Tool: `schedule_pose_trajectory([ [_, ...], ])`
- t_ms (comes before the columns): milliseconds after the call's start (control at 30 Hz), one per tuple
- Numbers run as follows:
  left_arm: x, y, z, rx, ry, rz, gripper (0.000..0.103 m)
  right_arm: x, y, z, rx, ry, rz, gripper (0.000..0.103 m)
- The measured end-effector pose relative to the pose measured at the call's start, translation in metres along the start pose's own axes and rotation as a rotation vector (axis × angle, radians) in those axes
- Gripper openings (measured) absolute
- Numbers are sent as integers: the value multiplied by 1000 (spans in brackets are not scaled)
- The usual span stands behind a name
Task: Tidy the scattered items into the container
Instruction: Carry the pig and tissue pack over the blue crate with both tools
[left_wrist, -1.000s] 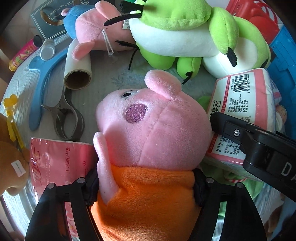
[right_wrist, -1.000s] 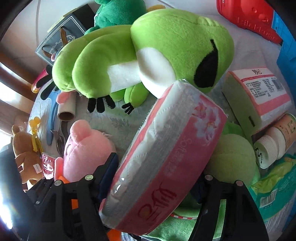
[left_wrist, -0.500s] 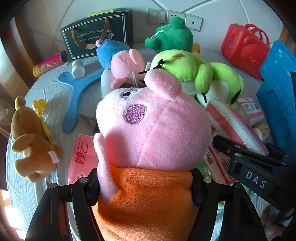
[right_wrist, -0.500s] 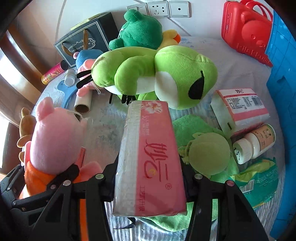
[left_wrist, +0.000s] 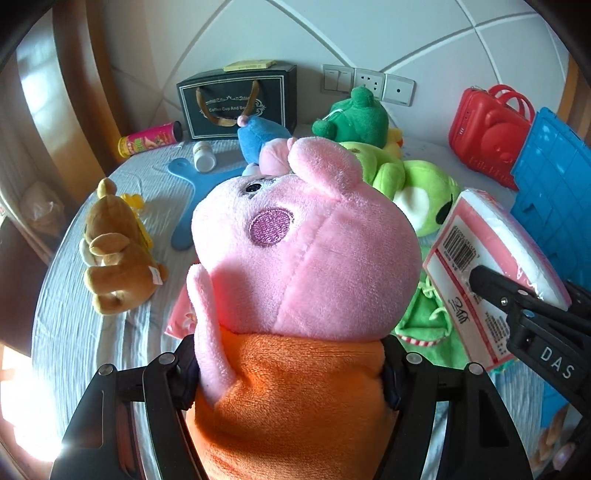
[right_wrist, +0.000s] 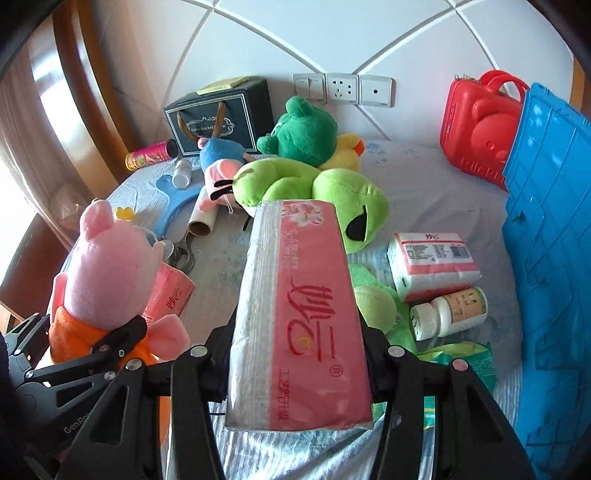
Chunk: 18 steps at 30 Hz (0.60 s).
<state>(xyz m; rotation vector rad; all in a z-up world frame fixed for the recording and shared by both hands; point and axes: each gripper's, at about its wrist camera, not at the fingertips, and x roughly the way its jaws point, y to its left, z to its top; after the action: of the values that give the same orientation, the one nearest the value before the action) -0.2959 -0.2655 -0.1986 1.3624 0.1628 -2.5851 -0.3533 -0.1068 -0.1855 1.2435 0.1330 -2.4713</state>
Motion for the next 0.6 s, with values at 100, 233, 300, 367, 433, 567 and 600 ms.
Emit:
schedule_pose_trajectory([
  [100,-24,-7,-3,-17,-48,14,71,-27,0,4,-59,-62,-21,51],
  [233,-48,-17,-6,-23,-80,10,71,-60,1,5,-82,-124,-30,51],
  [300,-57,-21,-6,-13,-93,-1,71,-76,1,1,-79,-158,-45,51],
  [367,-67,-26,-3,7,-114,-18,71,-93,-1,-2,-61,-187,-61,51],
  [433,-78,-32,0,20,-137,-45,71,-109,-3,-5,-51,-208,-83,51],
  [567,-105,-50,7,51,-190,-106,71,-146,-12,-9,-22,-260,-129,51],
  [600,-112,-56,9,61,-204,-121,71,-157,-16,-10,-13,-278,-140,51],
])
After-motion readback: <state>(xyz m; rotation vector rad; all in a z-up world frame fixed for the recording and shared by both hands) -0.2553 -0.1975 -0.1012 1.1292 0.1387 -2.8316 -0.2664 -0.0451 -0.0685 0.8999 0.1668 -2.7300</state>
